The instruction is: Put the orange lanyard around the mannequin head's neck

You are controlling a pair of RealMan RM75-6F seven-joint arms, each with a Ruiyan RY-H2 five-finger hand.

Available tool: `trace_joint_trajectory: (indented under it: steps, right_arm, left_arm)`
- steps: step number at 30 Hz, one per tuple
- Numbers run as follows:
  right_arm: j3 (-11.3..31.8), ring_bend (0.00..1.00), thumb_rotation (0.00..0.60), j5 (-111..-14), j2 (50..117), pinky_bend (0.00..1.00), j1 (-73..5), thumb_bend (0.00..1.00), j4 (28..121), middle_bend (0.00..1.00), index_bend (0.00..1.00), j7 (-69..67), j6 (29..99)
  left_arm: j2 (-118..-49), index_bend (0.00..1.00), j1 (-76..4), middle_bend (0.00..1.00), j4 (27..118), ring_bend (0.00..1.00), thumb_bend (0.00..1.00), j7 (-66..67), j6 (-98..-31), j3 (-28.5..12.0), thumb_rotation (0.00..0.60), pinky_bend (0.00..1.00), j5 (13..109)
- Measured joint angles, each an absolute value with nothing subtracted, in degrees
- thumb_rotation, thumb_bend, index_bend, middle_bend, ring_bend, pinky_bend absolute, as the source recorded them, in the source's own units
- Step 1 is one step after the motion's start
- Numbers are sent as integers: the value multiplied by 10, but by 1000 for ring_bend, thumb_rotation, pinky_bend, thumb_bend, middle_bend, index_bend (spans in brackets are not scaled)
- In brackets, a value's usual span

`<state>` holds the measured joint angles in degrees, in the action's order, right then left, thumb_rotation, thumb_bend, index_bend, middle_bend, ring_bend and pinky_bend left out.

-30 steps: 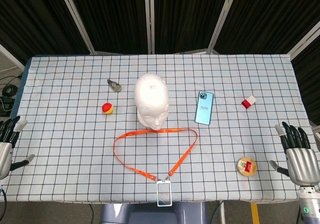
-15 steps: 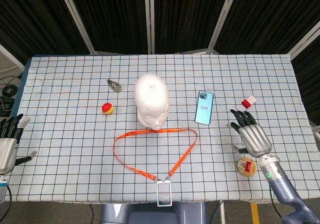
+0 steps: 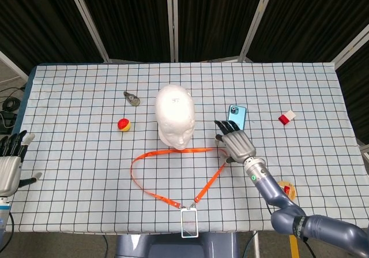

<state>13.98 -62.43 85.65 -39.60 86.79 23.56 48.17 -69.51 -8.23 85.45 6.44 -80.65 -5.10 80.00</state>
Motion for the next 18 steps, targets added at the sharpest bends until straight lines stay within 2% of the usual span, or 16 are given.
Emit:
trace_joint_trajectory:
  steps: [8,18]
  right_arm:
    - [131,0,600,-580,927,0,-431,280,806,0,474,287,489]
    - [113,0,600,-570,958,0,-452,281,756,0,487,317,501]
  left_arm:
    - [-695,0,-84,0,852,0,0,62,-803,-51,600,0,796]
    - [-696,0,-87,0,847,0,0,56,-799,-53,600,0,791]
